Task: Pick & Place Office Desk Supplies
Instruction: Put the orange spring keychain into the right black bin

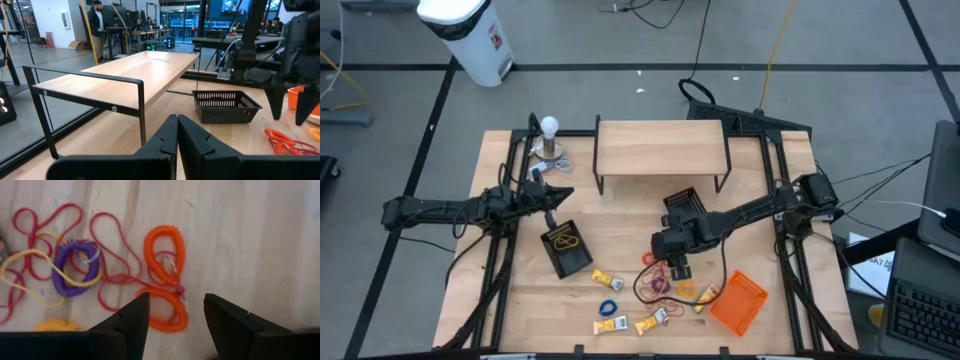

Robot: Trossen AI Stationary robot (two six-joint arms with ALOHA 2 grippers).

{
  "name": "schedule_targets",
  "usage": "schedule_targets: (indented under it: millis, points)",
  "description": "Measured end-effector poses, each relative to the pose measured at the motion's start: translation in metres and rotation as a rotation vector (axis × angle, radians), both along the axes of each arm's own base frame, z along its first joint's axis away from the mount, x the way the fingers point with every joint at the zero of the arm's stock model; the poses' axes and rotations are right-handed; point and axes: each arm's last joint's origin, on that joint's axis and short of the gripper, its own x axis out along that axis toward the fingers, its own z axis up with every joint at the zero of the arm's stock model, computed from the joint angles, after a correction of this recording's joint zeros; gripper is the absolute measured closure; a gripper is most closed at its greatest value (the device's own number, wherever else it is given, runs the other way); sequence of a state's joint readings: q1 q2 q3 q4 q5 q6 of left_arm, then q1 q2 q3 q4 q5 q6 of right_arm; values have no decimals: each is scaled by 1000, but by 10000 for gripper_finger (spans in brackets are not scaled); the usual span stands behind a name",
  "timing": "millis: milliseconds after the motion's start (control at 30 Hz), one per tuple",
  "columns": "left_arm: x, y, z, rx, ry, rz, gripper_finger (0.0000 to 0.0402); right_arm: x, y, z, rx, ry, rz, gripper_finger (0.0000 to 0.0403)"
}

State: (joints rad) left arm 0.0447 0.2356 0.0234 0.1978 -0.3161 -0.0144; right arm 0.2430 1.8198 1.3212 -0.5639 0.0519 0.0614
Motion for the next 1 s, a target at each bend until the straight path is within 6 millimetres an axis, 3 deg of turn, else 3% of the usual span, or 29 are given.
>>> schedule_targets:
  millis: [367, 633, 1000]
  points:
    - [0, 0, -1, -25, 0, 0, 392, 5, -4, -22, -26, 64, 16, 243]
    - [0, 0, -1, -21, 1, -4, 392, -1, -10, -26, -9, 144, -96, 243]
    - [0, -1, -1, -42, -6, -30, 392, -12, -13, -50, 9, 143, -134, 243]
